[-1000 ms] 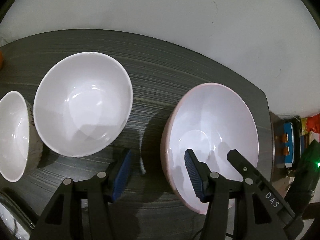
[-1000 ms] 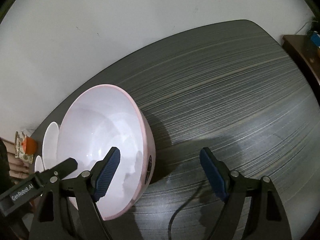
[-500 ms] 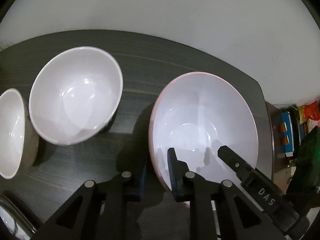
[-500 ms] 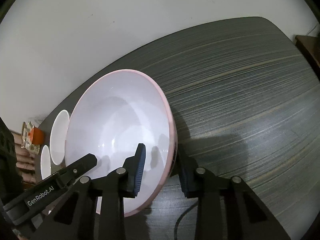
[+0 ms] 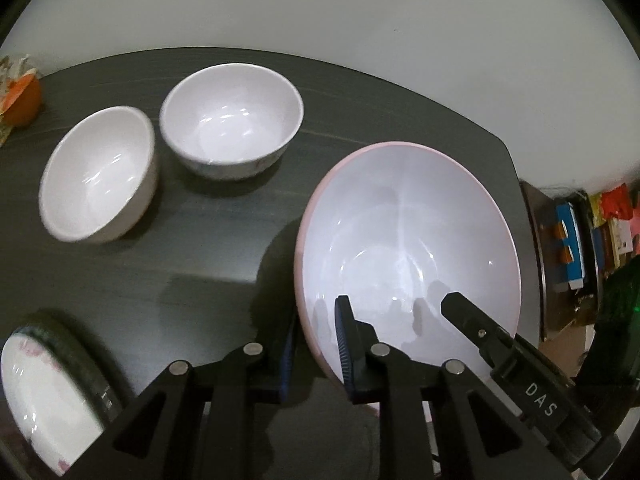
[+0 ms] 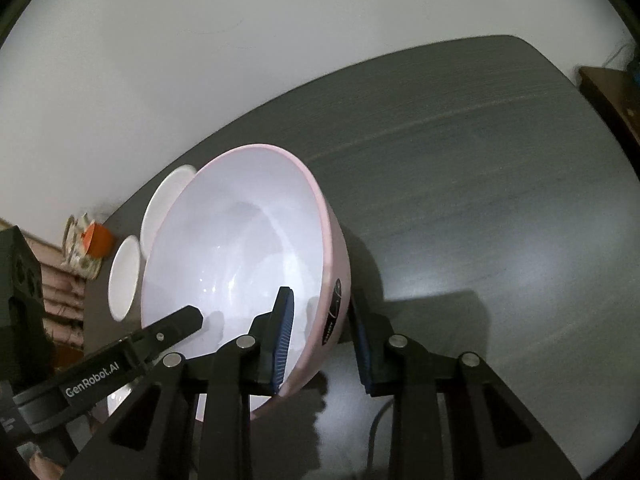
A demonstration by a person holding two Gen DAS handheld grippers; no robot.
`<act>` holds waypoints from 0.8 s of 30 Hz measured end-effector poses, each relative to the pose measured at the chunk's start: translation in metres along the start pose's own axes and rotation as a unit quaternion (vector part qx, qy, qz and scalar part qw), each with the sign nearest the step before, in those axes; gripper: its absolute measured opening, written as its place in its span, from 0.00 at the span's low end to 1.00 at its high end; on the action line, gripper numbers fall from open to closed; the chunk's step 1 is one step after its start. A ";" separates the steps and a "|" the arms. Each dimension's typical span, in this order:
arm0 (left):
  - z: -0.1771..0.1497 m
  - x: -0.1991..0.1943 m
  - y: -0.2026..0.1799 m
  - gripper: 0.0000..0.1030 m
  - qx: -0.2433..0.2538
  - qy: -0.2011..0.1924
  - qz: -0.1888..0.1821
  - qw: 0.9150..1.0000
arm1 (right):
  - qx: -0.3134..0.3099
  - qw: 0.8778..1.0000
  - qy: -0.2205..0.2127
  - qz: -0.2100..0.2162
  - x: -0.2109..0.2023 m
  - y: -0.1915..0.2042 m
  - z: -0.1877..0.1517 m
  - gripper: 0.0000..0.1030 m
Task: Organize plates and bowls
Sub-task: 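Carry the pink bowl with both grippers toward the plate stack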
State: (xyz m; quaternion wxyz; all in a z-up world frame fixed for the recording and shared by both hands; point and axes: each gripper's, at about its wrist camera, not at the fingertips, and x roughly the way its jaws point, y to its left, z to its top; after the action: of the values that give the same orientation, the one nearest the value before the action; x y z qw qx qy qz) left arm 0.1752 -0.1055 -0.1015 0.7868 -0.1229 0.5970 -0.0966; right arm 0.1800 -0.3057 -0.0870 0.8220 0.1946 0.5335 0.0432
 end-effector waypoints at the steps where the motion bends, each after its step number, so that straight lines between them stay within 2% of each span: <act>1: -0.007 -0.006 0.003 0.18 0.001 -0.001 0.001 1.000 | -0.001 1.000 0.000 0.001 -0.003 0.003 -0.006 0.26; 10: -0.065 -0.055 0.037 0.18 -0.002 -0.019 0.002 1.000 | -0.007 1.000 0.005 0.024 -0.038 0.021 -0.075 0.26; 19: -0.107 -0.051 0.055 0.18 -0.013 -0.007 0.012 1.000 | -0.009 0.999 0.039 0.025 -0.028 0.030 -0.134 0.26; 24: -0.121 -0.046 0.066 0.18 -0.023 0.004 0.012 1.000 | -0.010 0.998 0.061 0.022 -0.026 0.016 -0.158 0.26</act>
State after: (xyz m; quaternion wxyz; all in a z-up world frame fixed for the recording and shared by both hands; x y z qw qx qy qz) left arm 0.0464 -0.0382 -0.1108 0.7827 -0.1330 0.6035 -0.0735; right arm 0.0297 -0.2549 -0.1147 0.7886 0.1949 0.5778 0.0789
